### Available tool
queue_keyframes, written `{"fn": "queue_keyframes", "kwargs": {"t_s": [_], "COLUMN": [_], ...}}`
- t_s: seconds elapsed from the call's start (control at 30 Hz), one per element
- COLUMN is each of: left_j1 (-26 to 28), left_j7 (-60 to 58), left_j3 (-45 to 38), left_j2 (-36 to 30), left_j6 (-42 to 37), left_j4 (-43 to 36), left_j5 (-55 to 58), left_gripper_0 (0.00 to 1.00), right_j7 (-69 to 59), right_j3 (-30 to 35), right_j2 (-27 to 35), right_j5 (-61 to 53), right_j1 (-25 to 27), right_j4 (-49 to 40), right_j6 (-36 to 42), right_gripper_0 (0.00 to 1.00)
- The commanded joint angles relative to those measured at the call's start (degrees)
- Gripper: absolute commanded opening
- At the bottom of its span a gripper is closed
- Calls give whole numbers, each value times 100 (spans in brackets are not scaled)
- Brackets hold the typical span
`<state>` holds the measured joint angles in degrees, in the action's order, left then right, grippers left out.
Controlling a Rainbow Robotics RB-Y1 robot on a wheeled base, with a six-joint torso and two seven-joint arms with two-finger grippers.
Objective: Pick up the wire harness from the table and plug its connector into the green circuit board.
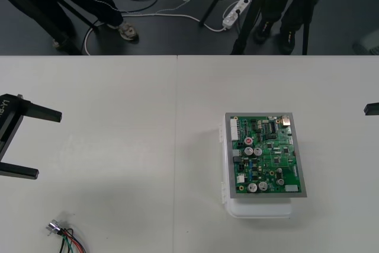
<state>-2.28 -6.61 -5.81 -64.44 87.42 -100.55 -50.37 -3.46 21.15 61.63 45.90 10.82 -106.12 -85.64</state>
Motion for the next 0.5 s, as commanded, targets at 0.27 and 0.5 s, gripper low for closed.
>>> {"fn": "queue_keyframes", "kwargs": {"t_s": [0.27,0.5], "left_j1": [343,316], "left_j7": [90,81], "left_j3": [9,-8], "left_j2": [19,177], "left_j6": [-85,21], "left_j4": [-44,-35], "left_j5": [-113,-131], "left_gripper_0": [100,100], "right_j7": [-243,-243], "right_j3": [-67,-67], "right_j2": [-11,-11], "right_j5": [16,16], "right_j1": [-72,-72], "right_j4": [-14,-14], "right_j6": [-40,-40], "right_gripper_0": [100,100]}}
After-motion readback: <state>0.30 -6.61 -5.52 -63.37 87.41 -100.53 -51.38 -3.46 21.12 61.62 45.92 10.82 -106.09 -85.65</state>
